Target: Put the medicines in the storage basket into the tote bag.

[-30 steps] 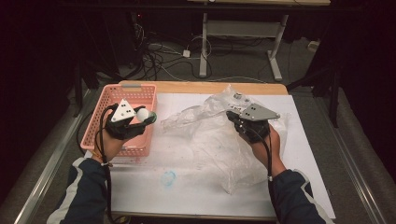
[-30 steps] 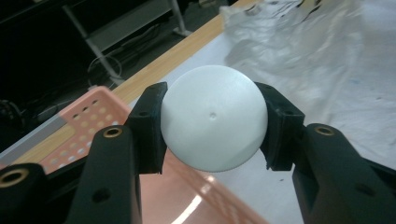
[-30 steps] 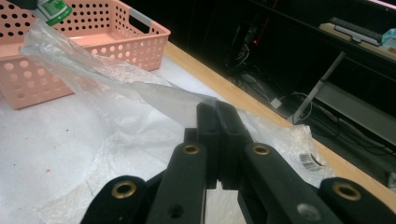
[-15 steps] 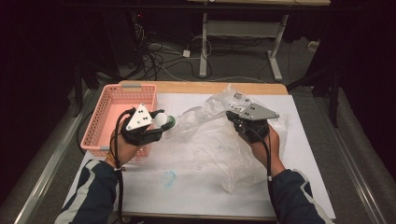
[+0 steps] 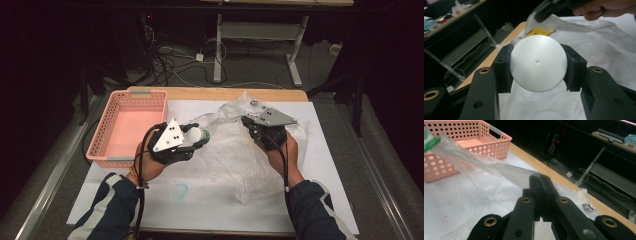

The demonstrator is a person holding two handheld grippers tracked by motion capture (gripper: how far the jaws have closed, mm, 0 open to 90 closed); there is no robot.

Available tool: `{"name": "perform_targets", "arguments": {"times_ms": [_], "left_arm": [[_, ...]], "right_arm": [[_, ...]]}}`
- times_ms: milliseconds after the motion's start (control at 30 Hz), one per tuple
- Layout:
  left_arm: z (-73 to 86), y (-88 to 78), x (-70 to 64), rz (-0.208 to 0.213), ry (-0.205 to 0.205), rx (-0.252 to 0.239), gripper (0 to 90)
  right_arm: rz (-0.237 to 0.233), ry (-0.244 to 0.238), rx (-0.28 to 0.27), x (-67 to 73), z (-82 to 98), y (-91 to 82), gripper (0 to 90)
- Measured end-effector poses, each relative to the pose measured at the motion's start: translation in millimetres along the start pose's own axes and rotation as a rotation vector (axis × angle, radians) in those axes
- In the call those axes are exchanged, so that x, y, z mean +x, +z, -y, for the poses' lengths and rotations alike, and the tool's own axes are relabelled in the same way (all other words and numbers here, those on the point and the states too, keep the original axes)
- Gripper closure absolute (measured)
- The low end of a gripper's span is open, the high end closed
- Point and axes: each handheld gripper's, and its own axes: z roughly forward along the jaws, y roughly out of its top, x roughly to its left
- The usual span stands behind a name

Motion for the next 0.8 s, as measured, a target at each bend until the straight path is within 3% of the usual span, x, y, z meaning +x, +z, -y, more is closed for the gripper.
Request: {"name": "perform_targets", "arguments": {"times_ms": [267,333,633,800], "left_arm": [[-2.9,37.5,-20.8,0.067,0.050,0.043,48.8],[-1.7,47.0,-22.4,0.088,0.044,0.054,48.7],[6.1,81.2,-24.6,0.085,0.052,0.102,48.7],[15.0,105.5,-19.5,0.079,0.027,0.129,48.7]], "right_arm": [[0.007,0.005,-0.006,-0.4,-9.1,-1.5,90.0],[0.007,0.008,-0.010,0.0,-10.3,-2.0,90.0],[-0.007,0.027,-0.015,2.5,-8.4,-2.7,90.0],[-0.016,0.029,-0.018,3.5,-6.6,-2.6,90.0]]}}
